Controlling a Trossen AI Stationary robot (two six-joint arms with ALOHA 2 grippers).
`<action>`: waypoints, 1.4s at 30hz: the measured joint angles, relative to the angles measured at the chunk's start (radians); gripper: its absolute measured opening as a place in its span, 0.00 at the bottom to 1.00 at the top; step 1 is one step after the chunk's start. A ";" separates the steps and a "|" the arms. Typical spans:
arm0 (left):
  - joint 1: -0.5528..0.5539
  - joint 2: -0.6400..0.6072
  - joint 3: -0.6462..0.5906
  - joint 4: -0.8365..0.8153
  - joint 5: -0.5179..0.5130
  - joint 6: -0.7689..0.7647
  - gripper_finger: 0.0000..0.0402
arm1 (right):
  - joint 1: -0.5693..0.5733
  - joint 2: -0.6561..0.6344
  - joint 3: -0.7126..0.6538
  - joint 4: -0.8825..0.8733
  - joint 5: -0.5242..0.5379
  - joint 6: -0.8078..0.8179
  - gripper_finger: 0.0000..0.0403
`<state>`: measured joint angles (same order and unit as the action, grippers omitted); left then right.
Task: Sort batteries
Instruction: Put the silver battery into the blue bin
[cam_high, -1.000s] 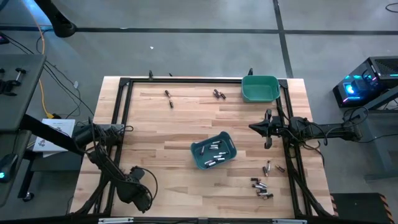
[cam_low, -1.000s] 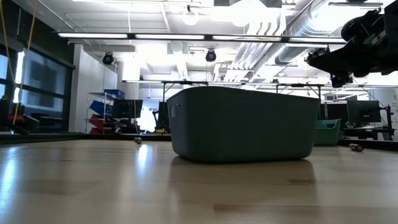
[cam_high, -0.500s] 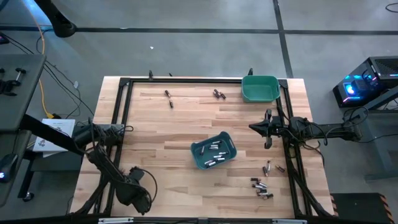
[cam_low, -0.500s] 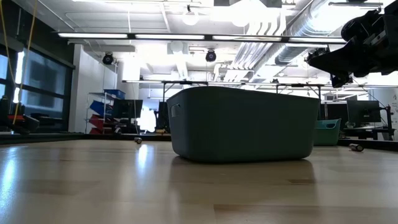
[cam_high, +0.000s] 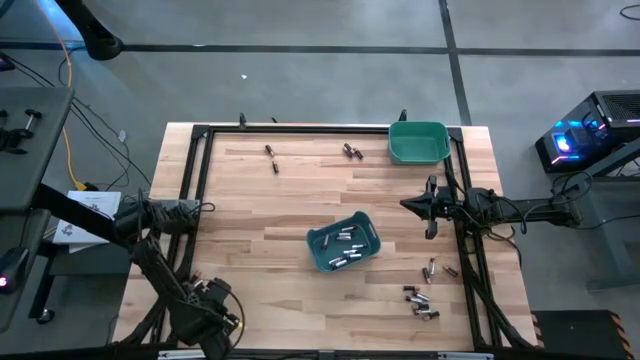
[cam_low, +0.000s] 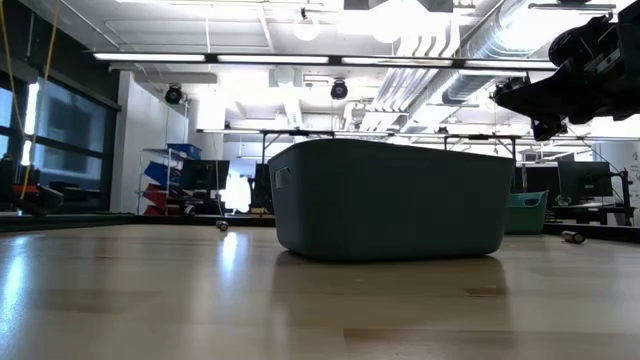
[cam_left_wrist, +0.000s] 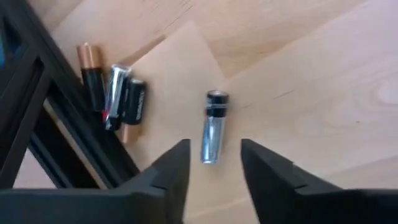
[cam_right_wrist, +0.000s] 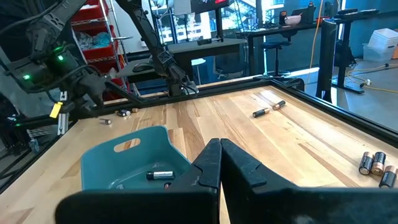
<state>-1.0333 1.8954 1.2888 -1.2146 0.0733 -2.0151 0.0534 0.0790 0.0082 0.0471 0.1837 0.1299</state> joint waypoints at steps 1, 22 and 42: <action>-0.006 0.000 0.000 0.004 -0.006 -0.018 0.39 | 0.000 0.000 0.000 0.000 0.000 0.000 0.00; -0.052 -0.010 -0.176 0.346 -0.056 -0.213 0.45 | 0.000 0.000 0.000 0.000 0.000 0.000 0.00; 0.154 -0.015 -0.081 0.175 -0.111 0.121 0.07 | 0.000 0.000 0.000 0.000 0.000 0.000 0.00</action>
<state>-0.8791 1.8804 1.2083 -1.0393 -0.0378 -1.8936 0.0536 0.0792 0.0082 0.0471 0.1838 0.1299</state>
